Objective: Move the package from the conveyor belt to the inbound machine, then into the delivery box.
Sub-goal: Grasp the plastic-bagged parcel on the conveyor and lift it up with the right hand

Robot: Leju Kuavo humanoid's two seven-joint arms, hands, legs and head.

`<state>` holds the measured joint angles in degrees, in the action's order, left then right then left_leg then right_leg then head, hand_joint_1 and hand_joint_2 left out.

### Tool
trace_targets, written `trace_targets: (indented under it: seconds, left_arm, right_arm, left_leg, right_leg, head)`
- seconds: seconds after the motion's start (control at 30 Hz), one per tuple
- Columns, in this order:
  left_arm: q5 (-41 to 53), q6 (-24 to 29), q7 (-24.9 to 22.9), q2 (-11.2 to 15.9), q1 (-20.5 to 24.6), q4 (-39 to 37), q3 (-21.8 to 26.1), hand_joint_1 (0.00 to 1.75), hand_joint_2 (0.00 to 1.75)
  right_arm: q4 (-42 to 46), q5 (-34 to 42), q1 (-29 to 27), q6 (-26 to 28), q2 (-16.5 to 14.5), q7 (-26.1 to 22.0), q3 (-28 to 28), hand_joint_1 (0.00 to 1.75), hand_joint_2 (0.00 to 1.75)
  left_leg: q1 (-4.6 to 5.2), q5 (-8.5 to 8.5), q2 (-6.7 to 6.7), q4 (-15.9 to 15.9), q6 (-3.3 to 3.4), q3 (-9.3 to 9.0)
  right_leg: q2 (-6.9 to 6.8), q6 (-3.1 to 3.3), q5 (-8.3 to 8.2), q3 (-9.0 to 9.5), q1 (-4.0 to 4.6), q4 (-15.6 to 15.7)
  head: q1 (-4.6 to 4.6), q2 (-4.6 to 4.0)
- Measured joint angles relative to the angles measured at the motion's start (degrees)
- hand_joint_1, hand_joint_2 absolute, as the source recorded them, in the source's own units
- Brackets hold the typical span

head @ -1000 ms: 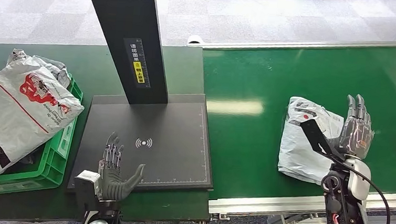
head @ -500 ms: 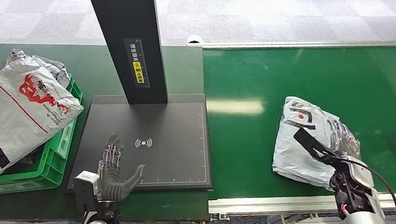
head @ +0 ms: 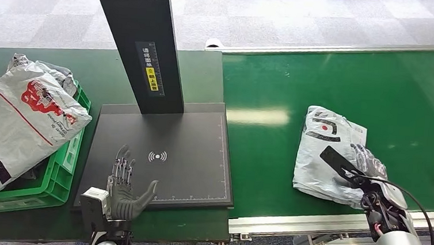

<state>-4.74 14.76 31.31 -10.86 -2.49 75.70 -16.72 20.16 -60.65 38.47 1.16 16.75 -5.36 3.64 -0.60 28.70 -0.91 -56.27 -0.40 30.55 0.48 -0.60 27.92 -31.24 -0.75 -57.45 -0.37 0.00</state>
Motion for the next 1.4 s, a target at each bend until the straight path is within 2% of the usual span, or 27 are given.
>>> trace_targets:
  seconds: [0.13,0.23,0.33,0.43,0.57,0.7,0.8,0.97,1.27,1.33,1.4]
  left_arm:
    - [-0.07,0.32,0.01,0.03,-0.16,0.02,-0.02,0.00,1.75]
    - [-0.07,0.57,0.01,0.09,-0.14,0.02,-0.02,0.00,1.75]
    - [0.07,0.57,-0.02,0.15,0.10,-0.01,-0.03,0.00,1.75]
    - [0.38,0.16,-0.14,0.18,0.91,-0.29,-0.08,0.00,1.75]
    - [0.52,-0.40,-0.22,0.20,2.34,-1.13,-0.31,0.00,1.75]
    - [0.52,-0.83,-0.24,0.20,3.69,-2.07,-0.71,0.00,1.75]
    - [0.54,-0.80,-0.25,0.20,4.08,-2.50,-0.89,0.00,1.75]
    - [0.88,-0.02,-0.37,0.20,2.71,-2.02,-0.90,0.00,1.75]
    - [1.31,0.17,-0.53,0.19,1.53,-0.92,-0.80,0.00,1.75]
    - [1.39,0.32,-0.63,0.18,1.35,-0.72,-0.74,0.00,1.75]
    - [1.50,0.57,-0.81,0.17,0.98,-0.24,-0.64,0.00,1.75]
  right_arm:
    - [-0.62,2.58,-1.70,-2.55,-0.75,-2.06,0.91,0.00,1.75]
    - [-0.80,6.31,-2.95,-6.50,-1.50,-6.23,2.51,0.00,1.75]
    - [-0.87,10.01,-3.56,-14.79,-2.34,-11.03,4.13,0.00,1.75]
    - [-0.88,12.07,-3.70,-22.90,-3.23,-13.57,4.86,0.00,1.75]
    - [-0.87,12.98,-3.51,-31.33,-4.09,-15.72,4.94,1.73,1.75]
    - [-0.80,12.57,-3.46,-35.15,-4.52,-18.12,3.39,1.75,1.75]
    - [-0.59,13.86,-3.77,-31.94,-5.04,-18.84,2.54,1.75,1.75]
    - [2.40,19.57,-6.03,-19.22,-6.91,-21.34,2.41,1.75,1.75]
    - [6.46,21.20,-7.36,-15.20,-8.39,-22.23,2.33,1.75,1.75]
    - [8.91,21.73,-8.36,-7.94,-8.81,-23.29,1.87,1.75,1.75]
    - [14.72,22.01,-10.23,2.13,-9.49,-22.12,0.48,1.75,1.75]
  left_leg:
    - [0.00,0.00,0.00,0.00,0.00,0.01]
    - [0.00,0.00,0.01,0.01,0.00,0.01]
    - [-0.01,0.00,0.05,0.01,0.00,-0.03]
    - [-0.01,0.00,0.10,0.01,0.00,-0.13]
    - [-0.03,0.03,0.38,0.01,-0.01,-0.31]
    - [-0.04,0.03,0.45,0.01,-0.01,-0.47]
    - [-0.05,0.03,0.42,0.02,-0.01,-0.49]
    - [-0.04,0.02,0.33,0.02,-0.02,-0.35]
    - [-0.03,0.02,0.28,0.02,-0.02,-0.14]
    - [-0.03,0.01,0.26,0.02,-0.02,-0.10]
    - [-0.03,0.01,0.26,0.02,-0.02,-0.08]
  right_leg:
    - [0.00,0.00,0.00,0.00,0.00,0.00]
    - [0.01,0.00,0.01,-0.01,0.00,0.00]
    - [0.03,0.00,0.00,0.00,0.01,0.00]
    - [0.08,0.00,0.00,0.07,0.02,0.00]
    - [0.35,0.03,-0.01,0.16,0.04,0.00]
    - [0.42,0.04,-0.03,0.29,0.06,0.00]
    - [0.41,0.05,-0.03,0.35,0.06,0.00]
    - [0.38,0.05,-0.04,0.24,0.06,-0.01]
    - [0.29,0.04,-0.03,0.08,0.04,-0.01]
    - [0.27,0.04,-0.03,0.07,0.04,-0.01]
    - [0.25,0.04,-0.03,0.04,0.04,-0.01]
  head:
    - [0.00,0.00]
    - [0.00,0.00]
    - [0.00,0.00]
    - [0.01,0.00]
    - [0.02,0.00]
    - [0.01,0.00]
    - [0.01,0.00]
    - [-0.01,0.00]
    - [0.01,0.00]
    - [0.01,0.00]
    - [0.01,0.00]
